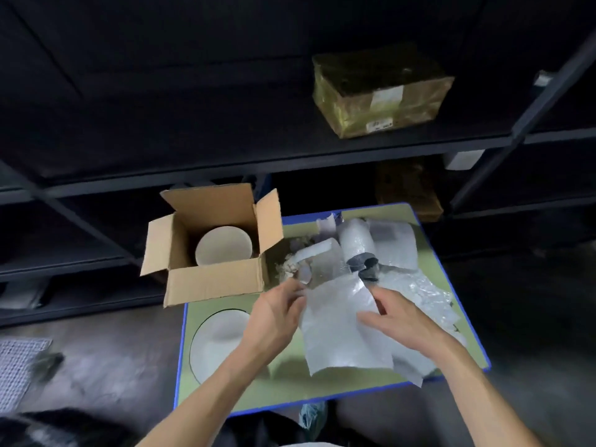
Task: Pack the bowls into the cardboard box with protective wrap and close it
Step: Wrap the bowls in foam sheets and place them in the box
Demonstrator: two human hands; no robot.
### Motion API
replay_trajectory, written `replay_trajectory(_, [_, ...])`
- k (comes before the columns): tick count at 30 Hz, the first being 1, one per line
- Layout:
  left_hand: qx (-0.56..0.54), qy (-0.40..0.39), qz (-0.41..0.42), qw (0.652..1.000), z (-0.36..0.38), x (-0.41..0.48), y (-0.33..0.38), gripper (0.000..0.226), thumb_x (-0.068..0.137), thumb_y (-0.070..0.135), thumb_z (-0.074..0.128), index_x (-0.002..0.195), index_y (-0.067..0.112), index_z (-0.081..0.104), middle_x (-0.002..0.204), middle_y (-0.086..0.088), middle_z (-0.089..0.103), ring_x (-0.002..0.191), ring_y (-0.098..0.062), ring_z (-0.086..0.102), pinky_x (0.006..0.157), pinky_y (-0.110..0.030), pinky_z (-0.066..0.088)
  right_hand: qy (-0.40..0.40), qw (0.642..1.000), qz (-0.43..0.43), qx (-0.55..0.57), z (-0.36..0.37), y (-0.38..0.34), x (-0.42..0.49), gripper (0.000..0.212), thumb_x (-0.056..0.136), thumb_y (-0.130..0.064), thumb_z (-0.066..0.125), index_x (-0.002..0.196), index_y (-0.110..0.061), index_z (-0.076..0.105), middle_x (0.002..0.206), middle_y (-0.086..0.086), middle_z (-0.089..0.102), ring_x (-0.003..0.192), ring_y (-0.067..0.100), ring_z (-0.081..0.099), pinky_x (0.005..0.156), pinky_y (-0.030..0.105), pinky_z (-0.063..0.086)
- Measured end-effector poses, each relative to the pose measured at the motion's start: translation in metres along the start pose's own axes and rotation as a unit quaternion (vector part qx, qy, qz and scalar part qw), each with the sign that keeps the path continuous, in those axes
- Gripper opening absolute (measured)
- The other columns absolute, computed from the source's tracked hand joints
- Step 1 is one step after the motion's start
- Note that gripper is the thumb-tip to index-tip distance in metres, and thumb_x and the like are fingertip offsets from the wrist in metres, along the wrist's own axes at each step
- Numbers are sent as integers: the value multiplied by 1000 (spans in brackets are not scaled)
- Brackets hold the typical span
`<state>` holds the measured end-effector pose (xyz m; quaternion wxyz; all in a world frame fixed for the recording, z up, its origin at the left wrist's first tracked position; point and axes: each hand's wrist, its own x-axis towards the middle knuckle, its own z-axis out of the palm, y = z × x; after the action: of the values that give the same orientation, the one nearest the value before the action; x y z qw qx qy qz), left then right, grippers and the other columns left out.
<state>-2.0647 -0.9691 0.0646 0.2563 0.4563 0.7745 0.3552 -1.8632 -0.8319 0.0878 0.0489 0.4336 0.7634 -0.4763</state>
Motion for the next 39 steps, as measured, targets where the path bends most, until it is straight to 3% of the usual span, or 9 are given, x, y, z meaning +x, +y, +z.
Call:
replay_trajectory(5, [4, 44, -48, 998, -29, -27, -24, 9, 96, 19, 58, 93, 27, 59, 71, 17, 62, 69, -2, 54, 60, -13, 37, -20, 999, -28, -16, 32, -29, 18, 29, 92, -25, 60, 72, -18, 41, 70, -9, 37, 63, 9, 35, 59, 28, 29])
replay_trajectory(10, [128, 100, -103, 981, -57, -55, -62, 14, 98, 27, 55, 107, 22, 65, 93, 8, 62, 79, -11, 54, 64, -20, 38, -11, 998, -20, -52, 49, -36, 34, 28, 91, -38, 53, 87, -10, 55, 84, 14, 57, 69, 19, 50, 63, 34, 36])
replay_trajectory(15, [257, 92, -148, 950, -74, -75, -97, 35, 92, 28, 65, 123, 15, 58, 105, -6, 50, 94, -28, 50, 67, -38, 48, -10, 998, -9, -61, 58, -38, 37, 35, 89, -40, 51, 99, -7, 59, 80, 7, 57, 69, 15, 49, 63, 33, 36])
replay_trajectory(19, [259, 45, -177, 948, -75, -71, -106, 23, 97, 22, 54, 118, 13, 55, 95, -1, 45, 79, -30, 54, 62, -35, 39, -16, 999, -15, -40, 65, -45, 31, 13, 95, -29, 53, 97, -24, 64, 98, 10, 70, 87, 30, 65, 68, 35, 46])
replay_trajectory(22, [254, 46, -170, 951, -77, -68, -109, 17, 97, 17, 48, 113, 15, 55, 85, -1, 48, 73, -35, 56, 61, -38, 43, -33, 999, -3, -17, 66, -47, 23, 17, 91, -33, 56, 105, -31, 66, 103, -3, 72, 95, 23, 68, 86, 45, 54])
replay_trajectory(26, [250, 38, -142, 957, -82, -67, -111, 17, 97, 16, 48, 113, 18, 54, 74, -4, 53, 65, -33, 51, 61, -40, 47, -49, 998, 16, 27, 65, -42, 14, 25, 91, -28, 65, 115, -34, 64, 113, -15, 69, 104, 9, 66, 96, 41, 52])
replay_trajectory(31, [237, 28, -122, 963, -92, -66, -97, 16, 95, 12, 46, 109, 17, 52, 63, -13, 54, 59, -35, 42, 54, -37, 39, -3, 996, 53, 70, 62, -41, 6, 11, 95, -13, 60, 97, -24, 61, 102, 6, 68, 94, 22, 65, 81, 34, 51])
replay_trajectory(34, [196, 25, -128, 972, -97, -67, -76, 16, 95, 15, 47, 109, 21, 53, 69, -13, 61, 71, -38, 53, 57, -37, 38, 4, 993, 57, 104, 61, -39, 2, 17, 93, -6, 57, 96, -21, 65, 97, 7, 71, 93, 25, 67, 81, 33, 52])
replay_trajectory(39, [122, -2, -100, 987, -94, -61, -30, 20, 98, 20, 46, 112, 33, 51, 77, 2, 65, 60, -19, 63, 62, -35, 51, -9, 990, 73, 119, 59, -28, 2, 18, 82, -5, 51, 92, -9, 65, 90, 7, 71, 83, 25, 64, 73, 34, 50])
